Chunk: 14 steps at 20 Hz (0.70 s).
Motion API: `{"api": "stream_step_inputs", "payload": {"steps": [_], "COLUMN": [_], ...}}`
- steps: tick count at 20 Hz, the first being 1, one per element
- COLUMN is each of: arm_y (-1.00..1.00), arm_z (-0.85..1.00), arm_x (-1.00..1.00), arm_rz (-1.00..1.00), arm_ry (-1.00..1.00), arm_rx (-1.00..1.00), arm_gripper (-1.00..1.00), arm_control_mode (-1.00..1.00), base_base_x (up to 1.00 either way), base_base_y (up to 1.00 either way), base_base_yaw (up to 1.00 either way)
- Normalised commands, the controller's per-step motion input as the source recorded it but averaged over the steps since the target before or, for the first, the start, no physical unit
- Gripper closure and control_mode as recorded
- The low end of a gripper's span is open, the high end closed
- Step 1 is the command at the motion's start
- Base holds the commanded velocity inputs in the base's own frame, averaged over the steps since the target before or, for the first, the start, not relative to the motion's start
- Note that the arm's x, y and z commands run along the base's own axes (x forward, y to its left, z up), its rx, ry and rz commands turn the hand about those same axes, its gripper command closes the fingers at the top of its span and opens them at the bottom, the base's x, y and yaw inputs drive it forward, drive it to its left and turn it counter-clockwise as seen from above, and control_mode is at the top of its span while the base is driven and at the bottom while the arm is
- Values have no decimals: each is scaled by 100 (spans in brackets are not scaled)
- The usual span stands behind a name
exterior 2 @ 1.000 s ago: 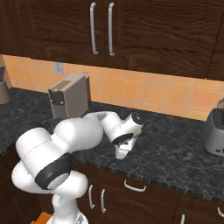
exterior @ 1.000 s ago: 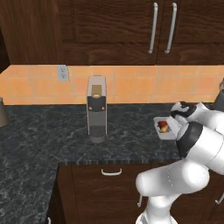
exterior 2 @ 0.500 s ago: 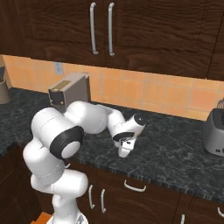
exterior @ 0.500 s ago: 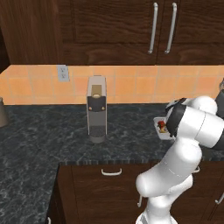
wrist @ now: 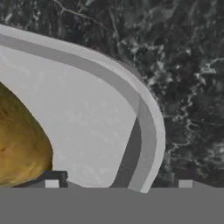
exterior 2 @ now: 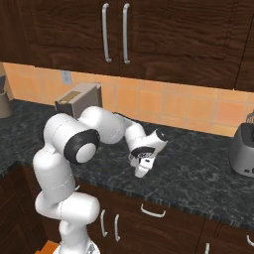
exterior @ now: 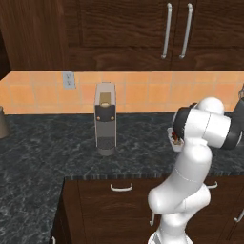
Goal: Take the meat container that has the steak and place it on the second highest rack of the freezer. Then take the vegetable container that has the cucumber and bell pepper and place it on the highest rack of the freezer.
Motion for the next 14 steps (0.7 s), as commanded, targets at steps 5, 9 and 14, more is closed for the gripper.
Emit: {"api": "stream_step_inputs", "payload": {"steps": [5,9,14], "arm_y": [8,3,9], "arm_z": [-77,-56,-22], "arm_x": [0,0,-13], "arm_rz": [-2,0,2], "arm_ry": [7,5,2], "arm_rx": [-8,-2,-2], "arm_gripper": [100,100,100], "arm_control_mode": [-100,-100,-100], "base_base_x": [0,0,0], "base_base_y": [0,0,0], "base_base_yaw": [0,0,0]}}
